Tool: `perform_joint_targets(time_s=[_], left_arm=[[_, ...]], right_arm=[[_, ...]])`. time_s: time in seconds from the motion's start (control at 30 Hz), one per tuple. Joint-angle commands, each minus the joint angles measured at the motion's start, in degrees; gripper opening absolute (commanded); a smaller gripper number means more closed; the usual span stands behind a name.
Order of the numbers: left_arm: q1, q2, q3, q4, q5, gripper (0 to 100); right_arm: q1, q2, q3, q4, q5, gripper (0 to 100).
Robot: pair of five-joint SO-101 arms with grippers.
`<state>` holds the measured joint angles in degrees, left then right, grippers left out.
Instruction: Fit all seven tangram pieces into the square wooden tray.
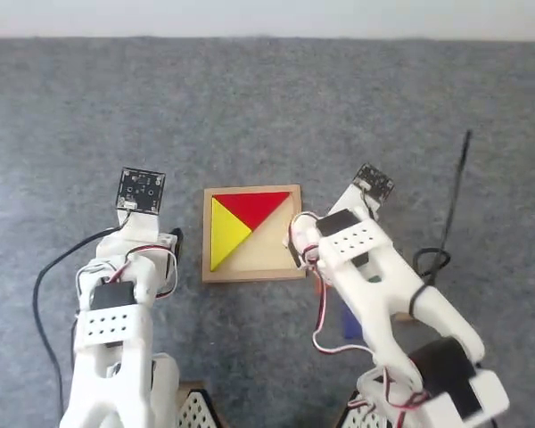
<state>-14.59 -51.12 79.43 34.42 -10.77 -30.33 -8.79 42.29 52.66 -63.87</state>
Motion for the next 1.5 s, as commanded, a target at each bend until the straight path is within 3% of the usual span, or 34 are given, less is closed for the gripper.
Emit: perform_joint_targets(time_s=[0.0,0.13,0.43,0.7,0.93,1.17,1.33,1.47], left_arm=[[0.3,-1.7,-0.6,-1.1,-0.7,21],[0.3,-1.7,-0.6,-1.1,-0.8,21],[0.3,-1.8,-0.5,-1.1,-0.8,21],[0.2,-1.8,-0.5,-1.1,-0.8,21],[0.2,-1.8,-0.5,-1.1,-0.8,21],[0.2,-1.8,-0.5,-1.1,-0.9,21],[0.4,-2.1,-0.5,0.4,-2.9,21],[0.4,-2.1,-0.5,0.4,-3.0,21]], right_arm=[[1.5,1.2,-0.4,-1.4,-2.0,26.6],[5.0,3.0,-0.6,-1.4,-1.8,26.6],[5.2,6.0,-0.7,-2.9,-1.7,26.4],[5.3,5.8,-1.1,-3.0,1.1,5.9],[5.4,5.4,-2.4,0.0,1.6,5.8],[5.6,-3.8,-6.0,13.1,16.7,5.8],[5.7,-10.9,-5.7,13.8,41.0,6.2],[4.9,-11.9,-6.4,10.0,50.1,6.2]])
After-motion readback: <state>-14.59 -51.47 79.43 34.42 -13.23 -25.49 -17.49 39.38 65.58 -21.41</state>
